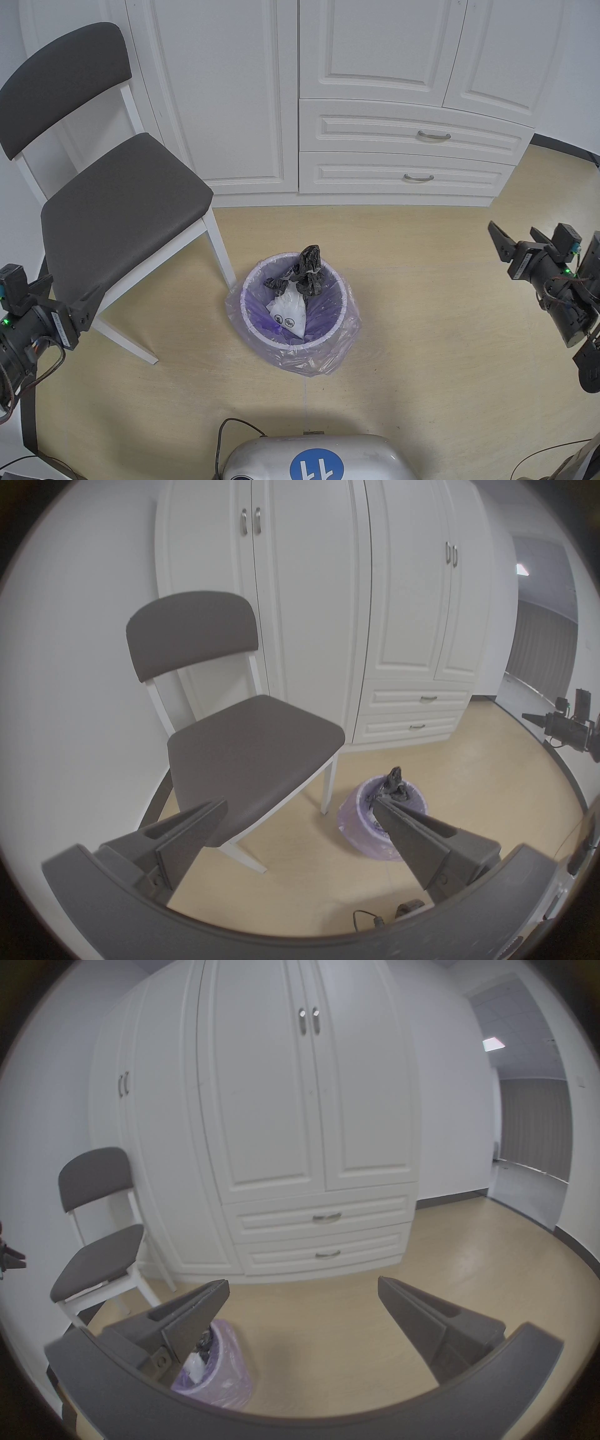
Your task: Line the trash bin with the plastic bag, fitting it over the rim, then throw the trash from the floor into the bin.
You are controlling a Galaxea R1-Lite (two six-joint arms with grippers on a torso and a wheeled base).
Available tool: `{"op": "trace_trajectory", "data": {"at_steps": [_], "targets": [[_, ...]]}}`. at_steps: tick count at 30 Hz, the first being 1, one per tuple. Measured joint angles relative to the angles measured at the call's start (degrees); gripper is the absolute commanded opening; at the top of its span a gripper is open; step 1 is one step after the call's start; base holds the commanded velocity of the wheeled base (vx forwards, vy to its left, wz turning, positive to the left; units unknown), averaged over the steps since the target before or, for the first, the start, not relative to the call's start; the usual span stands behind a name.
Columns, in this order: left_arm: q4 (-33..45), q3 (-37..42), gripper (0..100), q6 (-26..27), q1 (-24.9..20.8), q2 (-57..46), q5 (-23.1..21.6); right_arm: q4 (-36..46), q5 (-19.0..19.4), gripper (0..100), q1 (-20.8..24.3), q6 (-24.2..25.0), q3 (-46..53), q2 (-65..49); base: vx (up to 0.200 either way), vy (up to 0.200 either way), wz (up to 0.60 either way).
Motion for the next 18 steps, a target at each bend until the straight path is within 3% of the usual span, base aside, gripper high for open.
{"op": "trace_trajectory", "data": {"at_steps": [8,18], "targets": [[1.55,0.99,100,-0.17,-0.40,-9.26,1.04,2.57,-0.85,100,-1.72,-0.13,3.78,-12.37,0.000,0.000,0.00],[14.09,-1.10,100,1.12,0.76,-22.20,5.61,25.10,-0.83,100,-2.33,-0.04,4.82,-36.06,0.000,0.000,0.00]]}}
